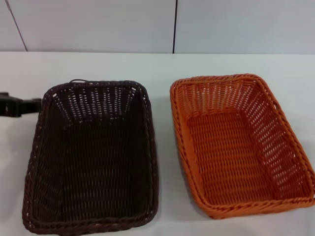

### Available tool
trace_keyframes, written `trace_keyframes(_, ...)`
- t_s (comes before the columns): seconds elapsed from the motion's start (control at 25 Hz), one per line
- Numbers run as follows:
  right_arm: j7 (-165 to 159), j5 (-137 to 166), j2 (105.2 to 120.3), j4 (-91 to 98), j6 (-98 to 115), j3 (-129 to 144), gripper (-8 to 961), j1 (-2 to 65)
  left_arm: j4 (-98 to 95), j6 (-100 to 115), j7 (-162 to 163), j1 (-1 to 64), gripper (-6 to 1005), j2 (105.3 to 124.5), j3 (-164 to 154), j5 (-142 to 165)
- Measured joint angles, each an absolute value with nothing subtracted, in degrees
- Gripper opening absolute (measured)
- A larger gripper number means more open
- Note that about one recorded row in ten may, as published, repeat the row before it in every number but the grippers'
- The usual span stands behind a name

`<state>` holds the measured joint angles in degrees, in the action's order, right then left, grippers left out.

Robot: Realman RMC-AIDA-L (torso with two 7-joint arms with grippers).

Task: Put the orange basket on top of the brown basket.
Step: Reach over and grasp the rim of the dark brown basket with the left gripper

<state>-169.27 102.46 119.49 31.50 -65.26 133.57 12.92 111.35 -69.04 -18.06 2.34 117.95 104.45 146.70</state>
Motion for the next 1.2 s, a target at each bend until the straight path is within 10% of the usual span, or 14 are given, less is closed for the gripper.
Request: trace_keyframes(1.2, -169.27, 102.56, 119.57, 31.11, -64.69, 134.83, 796, 12.74, 95.05, -73.01, -14.76, 9.78, 684, 118.11, 97.96, 149.74)
